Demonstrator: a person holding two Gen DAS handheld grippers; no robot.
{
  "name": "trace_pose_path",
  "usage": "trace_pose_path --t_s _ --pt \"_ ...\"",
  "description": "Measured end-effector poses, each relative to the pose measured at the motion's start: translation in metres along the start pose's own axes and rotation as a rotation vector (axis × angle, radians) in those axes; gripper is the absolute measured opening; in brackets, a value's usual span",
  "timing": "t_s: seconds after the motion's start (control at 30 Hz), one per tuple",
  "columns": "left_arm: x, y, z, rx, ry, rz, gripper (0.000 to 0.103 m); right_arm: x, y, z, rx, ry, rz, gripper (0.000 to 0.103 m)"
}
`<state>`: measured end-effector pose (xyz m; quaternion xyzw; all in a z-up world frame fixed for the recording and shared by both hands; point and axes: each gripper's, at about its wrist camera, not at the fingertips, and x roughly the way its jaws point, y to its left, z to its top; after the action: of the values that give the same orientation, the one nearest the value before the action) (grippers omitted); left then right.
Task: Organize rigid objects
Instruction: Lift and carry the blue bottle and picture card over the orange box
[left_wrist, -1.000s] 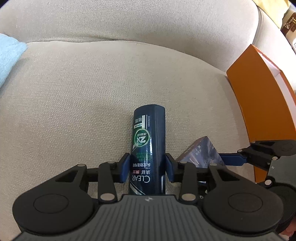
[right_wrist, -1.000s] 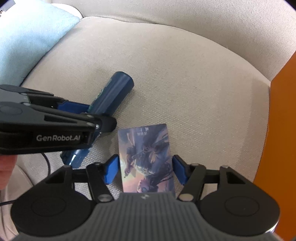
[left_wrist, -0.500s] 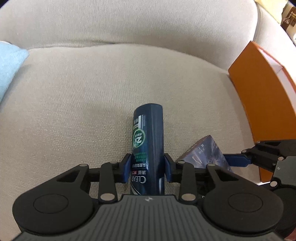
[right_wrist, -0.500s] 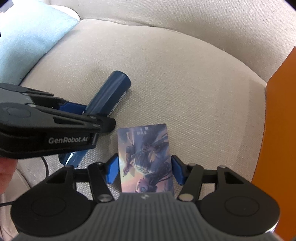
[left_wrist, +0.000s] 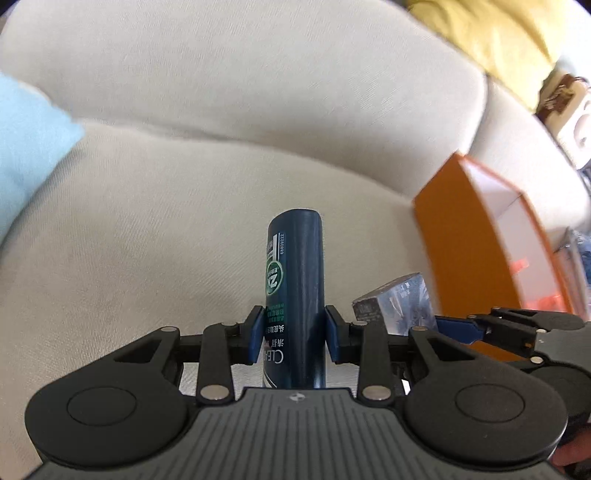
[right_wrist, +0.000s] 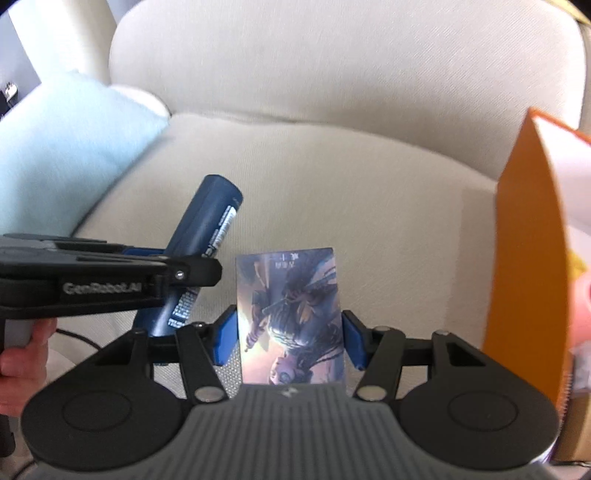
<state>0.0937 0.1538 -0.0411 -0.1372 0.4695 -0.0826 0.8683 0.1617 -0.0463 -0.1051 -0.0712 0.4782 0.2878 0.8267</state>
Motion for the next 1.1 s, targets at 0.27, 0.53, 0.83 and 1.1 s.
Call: trace_pose_path --t_s 0.27,0.53,0.83,1.1 --pt "-0.041 -0.064 0.029 0.113 -0.061 -0.102 0.038 -0.072 -0.025 0.007 0.028 -0.099 -0.011 0.059" --pt "-0.010 -0.164 0.073 0.271 -0.103 -0.204 0.038 -0.138 -0.088 0.013 0.059 -0.162 -0.104 0.059" --pt "0.039 -0.235 0.099 0.288 -0.033 -0.311 0.038 -0.164 -0.197 0.023 0.150 -0.119 -0.276 0.059" --pt "0.106 -0.275 0.106 0.347 0.008 -0.237 0.038 -0.121 -0.261 0.033 0.192 -0.015 -0.285 0.059"
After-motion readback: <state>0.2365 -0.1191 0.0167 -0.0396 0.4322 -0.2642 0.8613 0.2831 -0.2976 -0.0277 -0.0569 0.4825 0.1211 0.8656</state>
